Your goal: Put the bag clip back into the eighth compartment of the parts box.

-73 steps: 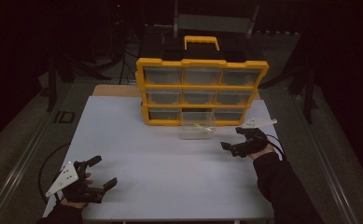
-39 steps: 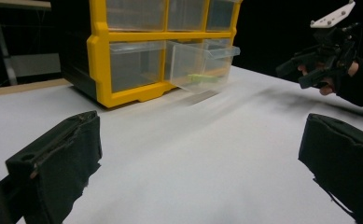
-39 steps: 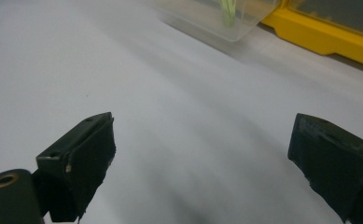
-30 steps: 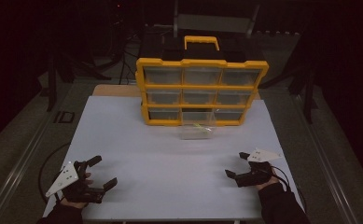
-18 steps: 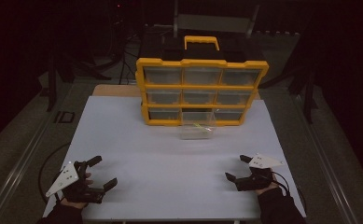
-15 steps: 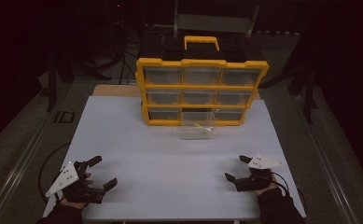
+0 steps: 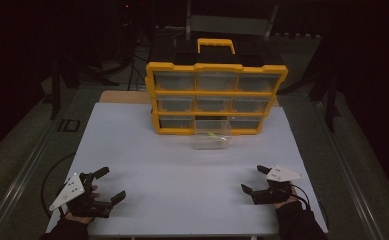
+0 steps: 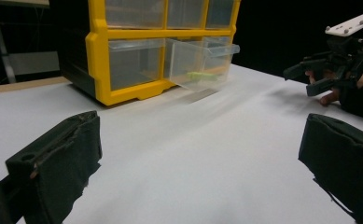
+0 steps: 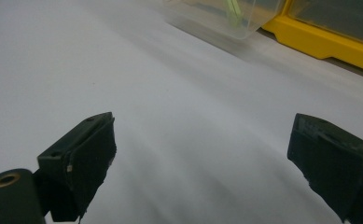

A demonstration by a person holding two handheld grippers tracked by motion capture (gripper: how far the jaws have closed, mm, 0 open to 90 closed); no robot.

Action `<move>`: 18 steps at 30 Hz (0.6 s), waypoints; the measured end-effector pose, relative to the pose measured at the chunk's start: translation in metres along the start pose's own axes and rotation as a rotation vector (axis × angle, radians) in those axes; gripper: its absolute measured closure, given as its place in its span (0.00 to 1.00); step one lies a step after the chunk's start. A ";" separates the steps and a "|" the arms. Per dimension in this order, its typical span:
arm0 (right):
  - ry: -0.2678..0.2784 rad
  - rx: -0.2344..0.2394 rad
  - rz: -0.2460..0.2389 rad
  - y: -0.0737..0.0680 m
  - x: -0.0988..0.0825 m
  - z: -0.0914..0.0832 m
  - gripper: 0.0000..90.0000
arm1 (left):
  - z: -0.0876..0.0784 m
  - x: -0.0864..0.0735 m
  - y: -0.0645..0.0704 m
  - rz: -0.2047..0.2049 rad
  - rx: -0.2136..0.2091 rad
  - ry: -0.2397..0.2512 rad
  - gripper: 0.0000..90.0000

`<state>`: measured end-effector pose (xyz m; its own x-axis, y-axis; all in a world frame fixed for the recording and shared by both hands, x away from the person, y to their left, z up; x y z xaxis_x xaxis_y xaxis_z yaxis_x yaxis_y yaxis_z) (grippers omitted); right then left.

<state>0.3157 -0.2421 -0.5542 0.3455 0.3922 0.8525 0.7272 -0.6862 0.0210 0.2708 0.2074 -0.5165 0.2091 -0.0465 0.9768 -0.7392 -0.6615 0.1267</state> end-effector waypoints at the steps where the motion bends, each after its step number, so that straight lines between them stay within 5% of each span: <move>1: 0.002 0.000 -0.001 0.000 0.000 0.000 0.09 | 0.000 0.000 0.000 0.001 0.001 0.000 0.00; 18: -0.003 0.020 -0.003 -0.002 0.002 0.000 0.09 | 0.000 0.000 0.000 -0.001 0.001 -0.001 0.00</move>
<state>0.3148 -0.2404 -0.5526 0.3451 0.3962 0.8508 0.7396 -0.6729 0.0133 0.2710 0.2078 -0.5167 0.2103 -0.0464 0.9765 -0.7386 -0.6620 0.1276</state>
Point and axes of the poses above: each handheld gripper's, and its own axes: z roughly forward along the jaws, x roughly out of its top, y roughly to its right, the point moved 8 cm from there along z, roughly forward along the jaws, and after that the axes turned 1 degree about -z, right-handed, at the moved point
